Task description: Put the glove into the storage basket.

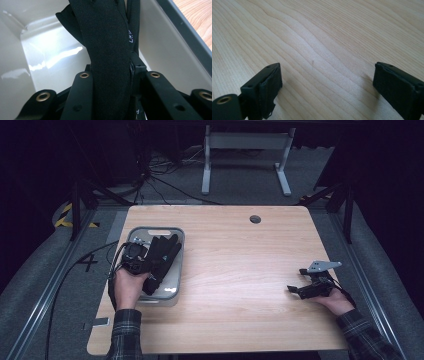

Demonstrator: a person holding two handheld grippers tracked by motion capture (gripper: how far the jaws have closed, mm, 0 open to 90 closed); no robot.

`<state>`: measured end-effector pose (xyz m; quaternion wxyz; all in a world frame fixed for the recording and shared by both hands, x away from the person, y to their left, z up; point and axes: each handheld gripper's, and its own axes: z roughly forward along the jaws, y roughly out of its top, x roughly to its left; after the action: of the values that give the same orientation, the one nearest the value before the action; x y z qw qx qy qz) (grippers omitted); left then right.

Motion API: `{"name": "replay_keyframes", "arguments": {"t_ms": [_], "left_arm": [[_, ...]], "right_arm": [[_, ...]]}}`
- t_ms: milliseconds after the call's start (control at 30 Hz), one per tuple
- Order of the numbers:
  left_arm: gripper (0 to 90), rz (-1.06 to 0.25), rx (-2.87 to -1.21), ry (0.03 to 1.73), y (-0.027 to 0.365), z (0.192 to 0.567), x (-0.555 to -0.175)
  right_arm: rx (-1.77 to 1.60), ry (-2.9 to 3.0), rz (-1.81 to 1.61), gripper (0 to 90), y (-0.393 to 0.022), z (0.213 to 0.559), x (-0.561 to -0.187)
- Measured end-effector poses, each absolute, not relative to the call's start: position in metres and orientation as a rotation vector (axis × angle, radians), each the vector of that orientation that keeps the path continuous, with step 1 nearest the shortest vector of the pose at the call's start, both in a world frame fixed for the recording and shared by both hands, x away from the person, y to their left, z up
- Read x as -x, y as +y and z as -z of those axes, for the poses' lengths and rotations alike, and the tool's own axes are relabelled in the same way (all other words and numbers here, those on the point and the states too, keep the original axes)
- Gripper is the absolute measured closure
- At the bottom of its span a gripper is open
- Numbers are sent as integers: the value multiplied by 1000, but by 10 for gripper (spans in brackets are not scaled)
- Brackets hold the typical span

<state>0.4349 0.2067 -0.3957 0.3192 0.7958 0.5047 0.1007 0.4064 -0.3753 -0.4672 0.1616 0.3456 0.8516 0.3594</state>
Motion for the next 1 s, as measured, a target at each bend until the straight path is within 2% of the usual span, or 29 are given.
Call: {"name": "replay_keyframes", "arguments": {"t_ms": [400,500,600,667,767,1000], "left_arm": [[681,-201,-2160,1376,206,415,-454],[561,-230,-2142,1403,209,416,-454],[390,-261,-2130,1424,212,416,-454],[321,-296,-2114,1434,214,415,-453],[250,-332,-2095,1424,216,411,-450],[183,-339,-2052,1384,214,399,-442]], "right_arm": [[-993,2426,-1028,93,-375,467,-407],[-993,2427,-1028,92,-375,467,-406],[-993,2426,-1028,92,-375,467,-407],[-993,2427,-1027,93,-375,467,-406],[-993,2426,-1028,92,-375,467,-406],[-993,2427,-1028,93,-375,467,-406]]}}
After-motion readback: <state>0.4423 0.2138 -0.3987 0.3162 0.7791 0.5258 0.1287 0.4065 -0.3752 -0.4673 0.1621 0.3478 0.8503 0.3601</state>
